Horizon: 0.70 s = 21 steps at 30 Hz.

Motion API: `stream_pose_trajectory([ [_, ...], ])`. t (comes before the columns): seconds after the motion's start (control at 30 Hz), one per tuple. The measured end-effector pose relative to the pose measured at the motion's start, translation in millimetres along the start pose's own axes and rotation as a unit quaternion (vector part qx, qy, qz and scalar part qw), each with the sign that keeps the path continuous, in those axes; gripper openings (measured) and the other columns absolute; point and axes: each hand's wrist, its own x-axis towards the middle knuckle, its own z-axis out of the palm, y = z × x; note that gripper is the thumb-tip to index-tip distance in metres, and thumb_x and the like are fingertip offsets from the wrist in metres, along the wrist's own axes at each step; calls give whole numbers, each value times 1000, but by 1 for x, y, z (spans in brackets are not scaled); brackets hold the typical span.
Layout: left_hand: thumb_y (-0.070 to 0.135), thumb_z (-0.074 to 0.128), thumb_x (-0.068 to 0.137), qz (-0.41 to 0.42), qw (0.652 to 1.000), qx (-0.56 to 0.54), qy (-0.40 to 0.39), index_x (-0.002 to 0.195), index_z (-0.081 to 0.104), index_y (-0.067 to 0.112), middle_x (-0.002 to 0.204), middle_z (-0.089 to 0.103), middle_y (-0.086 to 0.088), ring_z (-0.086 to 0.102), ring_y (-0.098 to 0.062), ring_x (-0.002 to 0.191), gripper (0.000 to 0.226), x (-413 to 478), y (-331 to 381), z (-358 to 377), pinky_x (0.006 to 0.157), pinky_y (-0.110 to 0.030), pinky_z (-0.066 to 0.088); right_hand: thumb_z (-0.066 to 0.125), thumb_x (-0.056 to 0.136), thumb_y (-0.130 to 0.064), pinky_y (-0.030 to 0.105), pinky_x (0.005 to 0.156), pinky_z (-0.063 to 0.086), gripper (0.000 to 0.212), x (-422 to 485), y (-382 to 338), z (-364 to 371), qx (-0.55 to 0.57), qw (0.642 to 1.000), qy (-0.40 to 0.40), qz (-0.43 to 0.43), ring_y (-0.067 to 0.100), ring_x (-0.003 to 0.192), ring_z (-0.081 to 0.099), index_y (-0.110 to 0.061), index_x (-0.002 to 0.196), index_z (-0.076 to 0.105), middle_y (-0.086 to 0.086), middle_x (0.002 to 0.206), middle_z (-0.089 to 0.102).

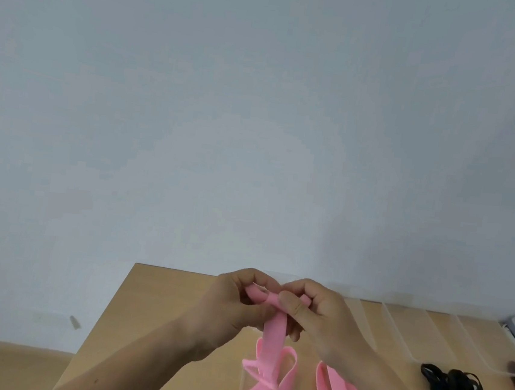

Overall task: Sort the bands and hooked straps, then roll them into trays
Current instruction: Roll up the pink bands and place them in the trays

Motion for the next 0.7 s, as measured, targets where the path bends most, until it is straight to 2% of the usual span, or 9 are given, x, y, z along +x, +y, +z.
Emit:
stream_pose_trajectory([
  [0.1,7,74,86,-39,999,-5,2,117,51,3,100,74,-21,72,-36,93,39,1,1,-1,77,-39,59,75,82,-33,22,59,51,8,0,-3,0,-10,999,24,-18,12,60,63,-27,87,73,-1,68,67],
  [0.2,8,68,86,-62,997,37,-15,108,57,2,94,74,-20,72,-28,81,25,2,3,0,73,-37,59,75,85,-29,21,69,54,9,-1,0,-2,-48,998,23,-32,8,77,68,-35,91,72,-9,82,71],
  [0.3,3,65,86,-61,997,38,-19,107,57,-1,91,74,-19,71,-27,80,23,2,5,2,74,-38,59,74,83,-28,19,70,52,13,-2,0,-1,-42,998,18,-40,3,74,65,-37,92,73,-14,80,70],
  [0.37,0,64,81,-69,997,27,-19,107,54,-2,90,73,-18,70,-30,82,28,2,5,1,76,-41,59,75,79,-32,21,71,54,14,-3,1,-1,-40,998,25,-43,5,76,65,-37,92,73,-12,82,70],
  [0.5,5,66,74,-100,994,-21,-34,108,52,0,90,70,-19,68,-34,81,37,1,7,1,76,-43,58,79,75,-45,41,83,59,24,-4,7,-1,-57,997,25,-50,21,88,68,-35,96,73,0,91,72],
  [0.6,19,79,75,-95,995,-29,-15,106,55,2,90,70,-20,68,-33,78,43,1,7,3,72,-40,57,80,76,-43,41,82,60,25,-2,8,3,-51,997,31,-56,21,88,69,-33,98,72,0,92,72],
  [0.7,17,78,79,-65,997,-30,-6,105,57,4,96,70,-20,68,-32,81,37,1,6,1,74,-40,56,85,76,-29,36,80,59,25,0,7,3,-11,999,27,-36,20,90,69,-32,97,71,-1,96,73],
])
